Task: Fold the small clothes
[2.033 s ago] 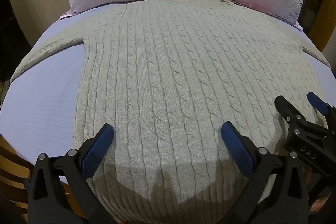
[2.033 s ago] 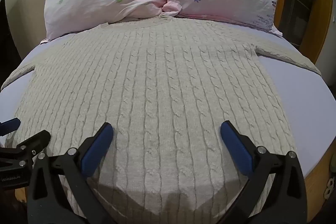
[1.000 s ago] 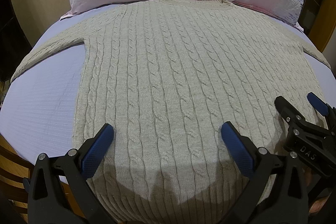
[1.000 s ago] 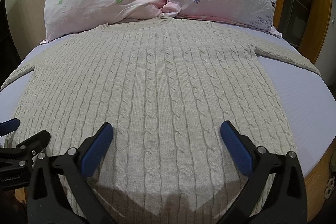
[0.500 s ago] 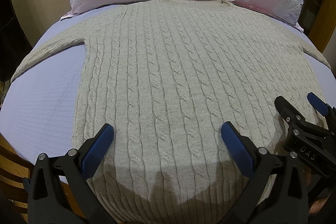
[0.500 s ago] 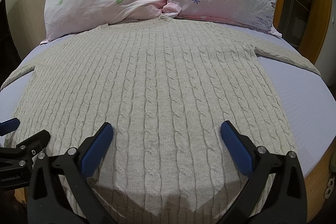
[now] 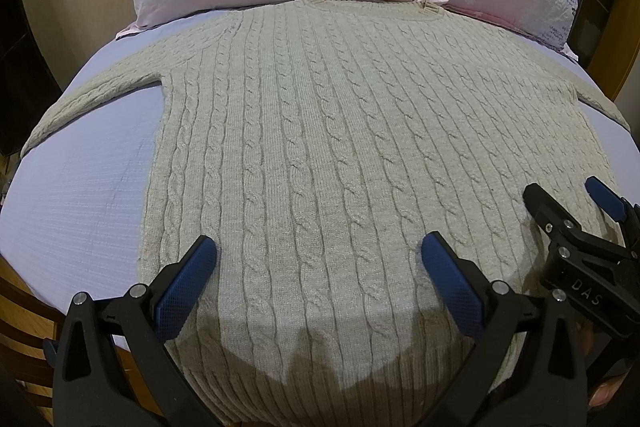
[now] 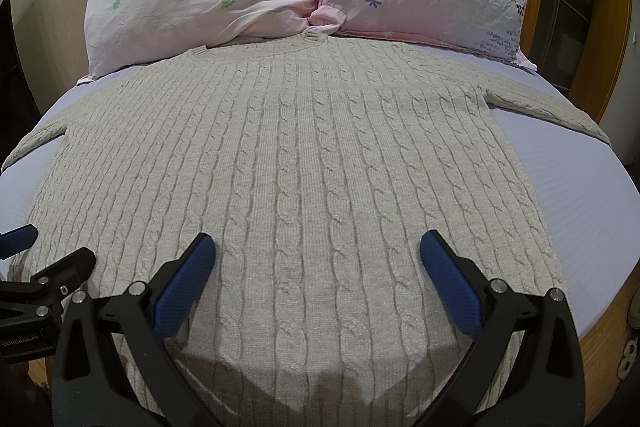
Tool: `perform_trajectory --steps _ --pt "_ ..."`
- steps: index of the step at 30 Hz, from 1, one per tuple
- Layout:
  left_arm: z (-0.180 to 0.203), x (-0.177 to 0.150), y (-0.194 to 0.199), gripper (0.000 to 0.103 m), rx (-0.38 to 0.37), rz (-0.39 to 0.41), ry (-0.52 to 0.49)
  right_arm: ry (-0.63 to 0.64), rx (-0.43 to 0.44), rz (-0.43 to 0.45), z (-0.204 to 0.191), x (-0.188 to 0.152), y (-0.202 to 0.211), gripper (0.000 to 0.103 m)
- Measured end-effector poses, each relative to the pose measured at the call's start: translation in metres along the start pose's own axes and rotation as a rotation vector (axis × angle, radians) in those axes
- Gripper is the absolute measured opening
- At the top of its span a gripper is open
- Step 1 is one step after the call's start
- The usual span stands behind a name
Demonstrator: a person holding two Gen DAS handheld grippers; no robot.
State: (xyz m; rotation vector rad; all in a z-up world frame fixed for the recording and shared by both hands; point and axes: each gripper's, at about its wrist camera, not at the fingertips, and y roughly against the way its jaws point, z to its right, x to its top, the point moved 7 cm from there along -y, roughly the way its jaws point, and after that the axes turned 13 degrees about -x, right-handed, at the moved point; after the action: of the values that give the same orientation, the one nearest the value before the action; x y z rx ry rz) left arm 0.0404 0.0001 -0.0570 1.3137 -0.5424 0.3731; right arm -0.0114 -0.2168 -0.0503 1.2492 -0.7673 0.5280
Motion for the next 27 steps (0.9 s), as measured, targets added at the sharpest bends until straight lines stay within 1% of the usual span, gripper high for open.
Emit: perform_trajectory --steps 21,24,27 --pt "0.0008 0.0018 0.0004 0.102 0.001 0.006 -0.002 0.002 0.002 -0.002 -0.0028 -0.0015 0.0006 0.101" --pt "0.0026 0.0021 0.0010 0.102 0.000 0.017 -0.011 0.025 0.018 -0.019 -0.0032 -0.0012 0.0003 0.101" --pt "0.0019 0.0029 0.0032 0.102 -0.006 0.032 -0.024 0.052 0.047 0.004 -0.0043 0.0039 0.0017 0.101"
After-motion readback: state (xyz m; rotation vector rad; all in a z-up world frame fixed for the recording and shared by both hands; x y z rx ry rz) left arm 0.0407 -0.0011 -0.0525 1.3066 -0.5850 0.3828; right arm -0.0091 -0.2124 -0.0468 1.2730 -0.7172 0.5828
